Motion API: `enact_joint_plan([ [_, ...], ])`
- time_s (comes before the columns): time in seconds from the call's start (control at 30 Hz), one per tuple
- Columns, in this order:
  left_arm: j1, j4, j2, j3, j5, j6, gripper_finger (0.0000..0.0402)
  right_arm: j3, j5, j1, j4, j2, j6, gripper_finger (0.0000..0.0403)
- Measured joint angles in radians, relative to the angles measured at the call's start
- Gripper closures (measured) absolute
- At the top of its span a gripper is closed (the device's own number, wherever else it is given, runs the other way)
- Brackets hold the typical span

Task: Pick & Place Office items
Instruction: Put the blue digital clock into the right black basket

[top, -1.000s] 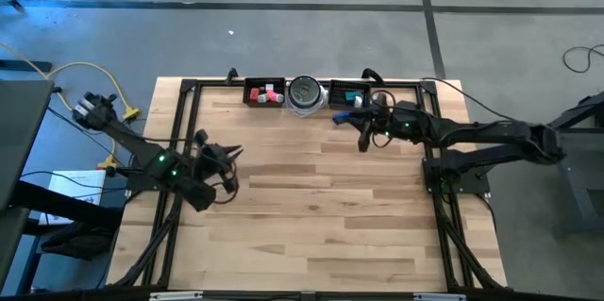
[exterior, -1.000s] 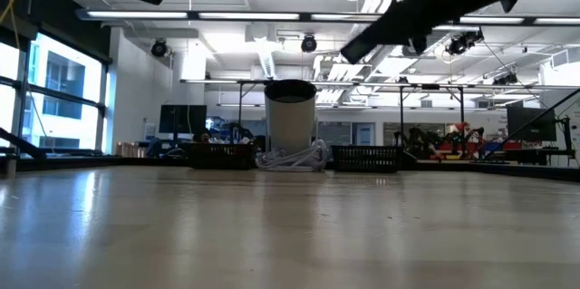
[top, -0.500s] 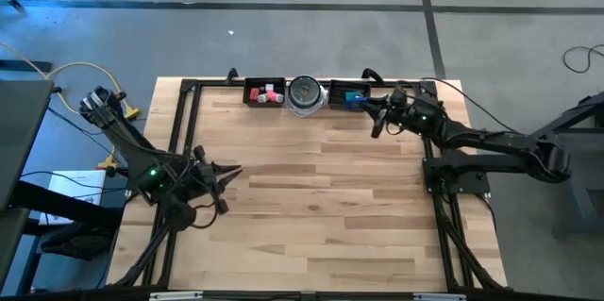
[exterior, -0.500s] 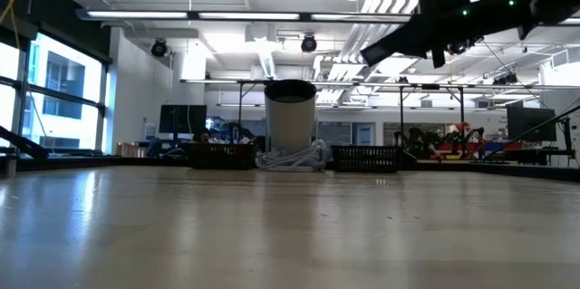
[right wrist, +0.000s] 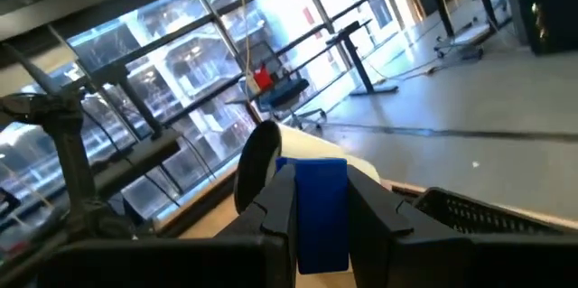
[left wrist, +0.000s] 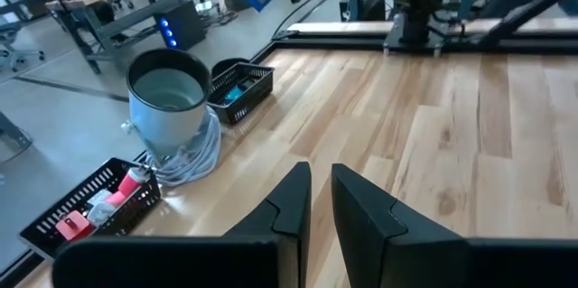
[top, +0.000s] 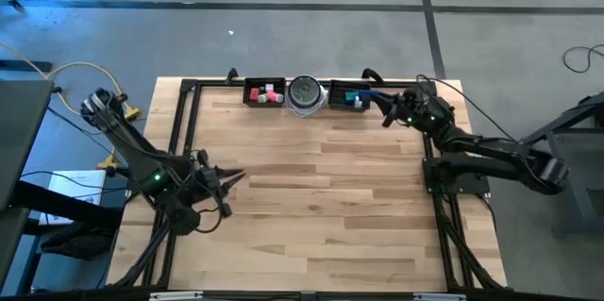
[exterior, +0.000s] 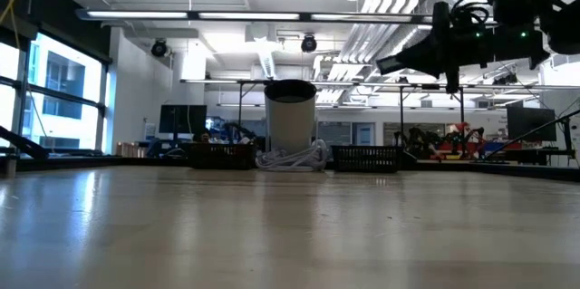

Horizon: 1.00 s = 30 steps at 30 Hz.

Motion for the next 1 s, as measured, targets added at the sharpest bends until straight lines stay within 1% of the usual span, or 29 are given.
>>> enact_joint_plan([
  [0.13,0.000,0.010,0.032,0.000,0.003,0.000,0.0361,0.000,-0.044,-0.043,0.016,0.037,0.070,0.0352],
  [0.27,0.001,0.037,0.057,0.000,0.002,0.001,0.0361,0.000,-0.061,-0.070,0.091,0.114,0.136,0.0352],
  [0.5,0.001,0.053,0.065,0.000,-0.002,0.000,0.0361,0.000,-0.109,-0.136,0.194,0.308,0.187,0.0352],
  [0.57,0.001,0.053,0.065,0.000,-0.001,0.001,0.0361,0.000,-0.128,-0.149,0.266,0.368,0.201,0.0352],
  [0.7,0.001,0.054,0.065,0.000,0.003,0.000,0.0361,0.001,-0.129,-0.166,0.377,0.487,0.230,0.0352],
  [0.8,0.001,0.054,0.065,0.000,0.003,0.000,0.0361,0.026,-0.152,-0.179,0.391,0.568,0.237,0.0352],
  [1.0,0.001,0.055,0.065,0.000,0.003,0.001,0.0361,0.091,-0.158,-0.162,0.412,0.705,0.251,0.0353],
])
